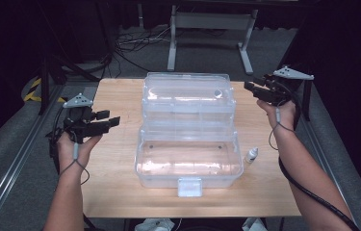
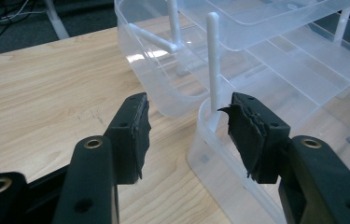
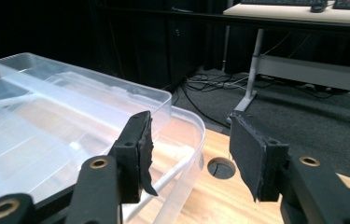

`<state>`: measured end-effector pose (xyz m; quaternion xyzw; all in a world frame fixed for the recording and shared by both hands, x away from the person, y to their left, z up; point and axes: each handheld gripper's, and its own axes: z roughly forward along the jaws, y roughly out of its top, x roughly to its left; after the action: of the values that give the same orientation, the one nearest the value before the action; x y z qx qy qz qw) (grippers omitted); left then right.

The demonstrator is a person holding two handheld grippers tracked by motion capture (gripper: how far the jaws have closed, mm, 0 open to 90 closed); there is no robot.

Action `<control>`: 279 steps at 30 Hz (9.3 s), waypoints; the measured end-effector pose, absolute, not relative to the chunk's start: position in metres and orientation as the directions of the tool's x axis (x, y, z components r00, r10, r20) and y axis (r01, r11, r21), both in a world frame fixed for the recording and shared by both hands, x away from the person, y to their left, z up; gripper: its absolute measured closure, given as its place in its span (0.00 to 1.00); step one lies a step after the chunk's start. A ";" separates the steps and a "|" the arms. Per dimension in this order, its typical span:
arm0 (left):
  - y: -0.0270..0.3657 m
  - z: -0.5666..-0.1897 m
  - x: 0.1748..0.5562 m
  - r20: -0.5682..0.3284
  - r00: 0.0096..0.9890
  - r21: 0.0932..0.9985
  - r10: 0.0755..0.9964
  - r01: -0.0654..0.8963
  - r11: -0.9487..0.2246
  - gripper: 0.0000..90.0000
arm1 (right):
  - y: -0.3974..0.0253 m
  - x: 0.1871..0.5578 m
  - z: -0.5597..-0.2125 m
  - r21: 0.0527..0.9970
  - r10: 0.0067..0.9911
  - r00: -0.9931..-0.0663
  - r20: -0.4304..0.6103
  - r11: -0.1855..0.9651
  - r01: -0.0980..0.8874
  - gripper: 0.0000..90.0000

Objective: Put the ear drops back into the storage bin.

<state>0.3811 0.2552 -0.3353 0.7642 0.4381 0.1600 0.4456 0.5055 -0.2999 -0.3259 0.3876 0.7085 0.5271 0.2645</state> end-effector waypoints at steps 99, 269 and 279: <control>0.269 -0.339 0.358 -0.148 0.552 0.792 0.821 0.563 -0.236 0.51 | -0.295 0.444 -0.361 0.426 0.528 -0.849 0.007 0.767 0.480 0.53; 0.267 -0.336 0.362 -0.157 0.573 0.794 0.805 0.558 -0.242 0.53 | -0.195 0.377 -0.323 0.195 0.072 -0.996 -0.056 0.979 0.060 0.79; 0.267 -0.336 0.362 -0.157 0.572 0.794 0.805 0.558 -0.242 0.53 | -0.194 0.380 -0.335 0.166 0.069 -0.997 -0.035 0.984 0.062 0.79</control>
<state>0.3616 0.2672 -0.3360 0.7748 0.4397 0.1436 0.4310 0.3797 -0.1945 -0.3349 0.0330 0.9958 0.0827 0.0203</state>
